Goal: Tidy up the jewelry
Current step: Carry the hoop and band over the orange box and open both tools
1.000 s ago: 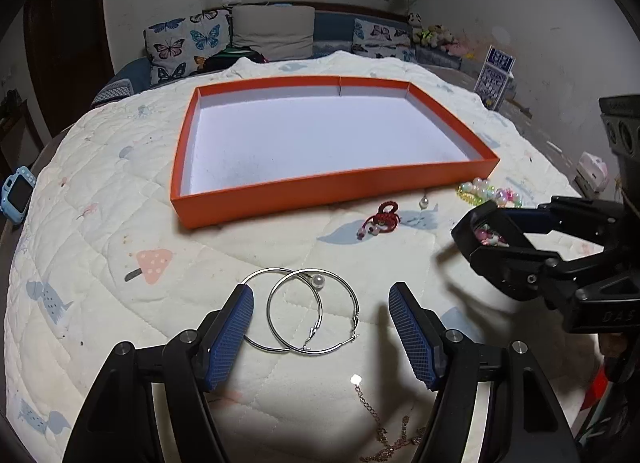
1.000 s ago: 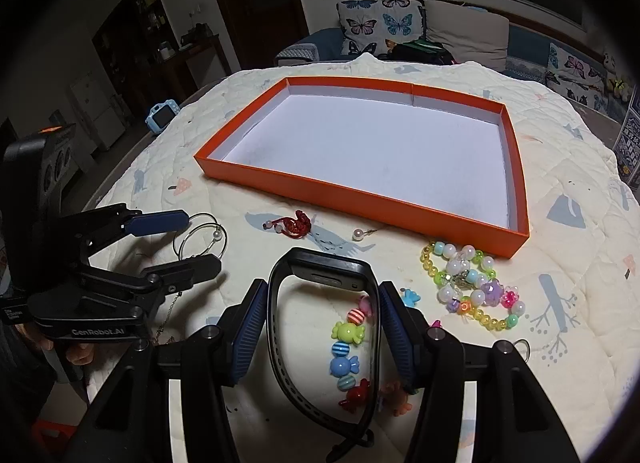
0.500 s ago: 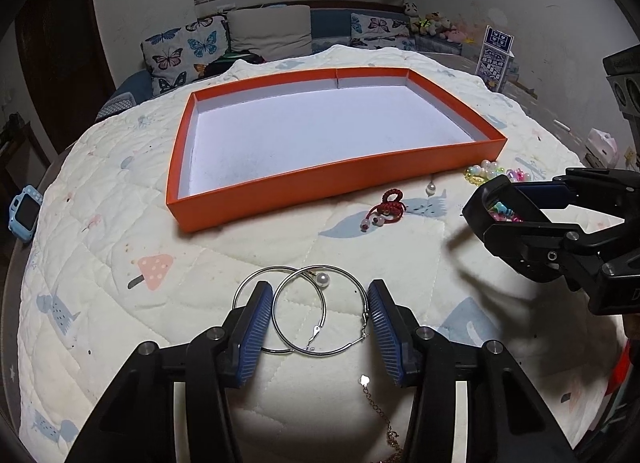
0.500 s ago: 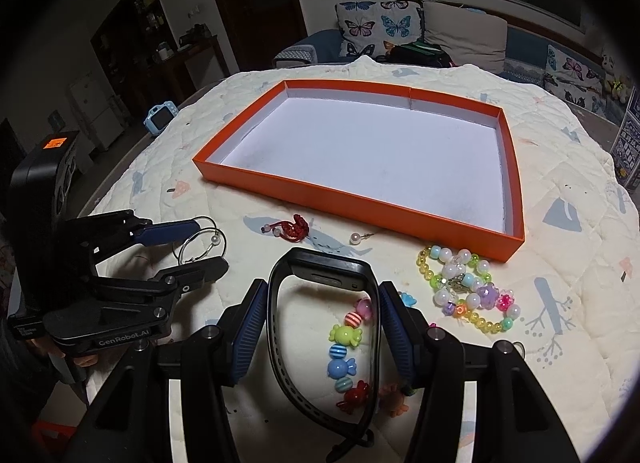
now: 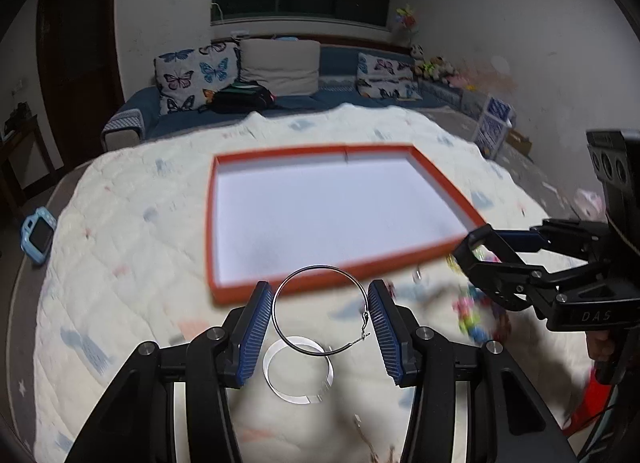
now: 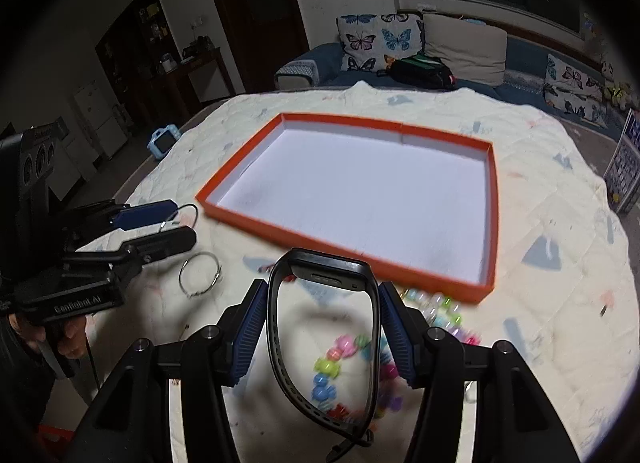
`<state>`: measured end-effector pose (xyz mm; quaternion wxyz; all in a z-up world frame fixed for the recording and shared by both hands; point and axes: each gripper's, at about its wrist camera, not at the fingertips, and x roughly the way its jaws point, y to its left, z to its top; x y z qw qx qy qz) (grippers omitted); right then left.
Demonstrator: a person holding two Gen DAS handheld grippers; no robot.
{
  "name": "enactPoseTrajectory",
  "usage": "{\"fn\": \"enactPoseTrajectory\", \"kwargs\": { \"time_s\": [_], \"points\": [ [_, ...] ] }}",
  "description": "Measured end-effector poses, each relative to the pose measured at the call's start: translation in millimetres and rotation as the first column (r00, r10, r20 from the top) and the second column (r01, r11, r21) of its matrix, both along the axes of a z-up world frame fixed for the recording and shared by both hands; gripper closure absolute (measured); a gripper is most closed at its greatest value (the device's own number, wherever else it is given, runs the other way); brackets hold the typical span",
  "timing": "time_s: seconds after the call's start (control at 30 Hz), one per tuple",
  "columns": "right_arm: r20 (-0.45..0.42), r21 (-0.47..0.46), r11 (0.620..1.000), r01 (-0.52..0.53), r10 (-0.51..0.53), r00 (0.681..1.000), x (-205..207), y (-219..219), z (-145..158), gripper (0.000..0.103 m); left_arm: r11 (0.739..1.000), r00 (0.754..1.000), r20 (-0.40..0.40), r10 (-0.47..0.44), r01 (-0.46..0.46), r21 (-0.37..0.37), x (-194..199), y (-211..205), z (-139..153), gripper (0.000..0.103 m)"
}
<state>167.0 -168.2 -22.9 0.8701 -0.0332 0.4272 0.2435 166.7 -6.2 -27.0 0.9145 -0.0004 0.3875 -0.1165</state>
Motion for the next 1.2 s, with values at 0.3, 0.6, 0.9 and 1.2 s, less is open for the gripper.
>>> {"fn": "enactPoseTrajectory", "kwargs": {
  "time_s": [0.3,0.6,0.9,1.2],
  "points": [
    [-0.003,0.016,0.999,0.051,-0.051,0.999,59,-6,5,0.042,0.998,0.999,-0.006,0.044,-0.044,0.040,75,15,12,0.050],
    [-0.036,-0.042,0.996,0.079,-0.081,0.996,102,-1,-19,0.042,0.998,0.995,-0.094,0.046,-0.041,0.054,136,10,-28,0.050],
    [-0.066,-0.051,0.994,0.095,-0.098,0.993,114,2,-35,0.041,0.996,0.991,-0.123,0.060,-0.052,0.066,154,11,-53,0.050],
    [-0.091,-0.071,0.994,0.082,-0.089,0.992,118,5,-45,0.038,0.995,0.988,-0.139,0.063,-0.052,0.081,161,8,-66,0.042]
  ]
}}
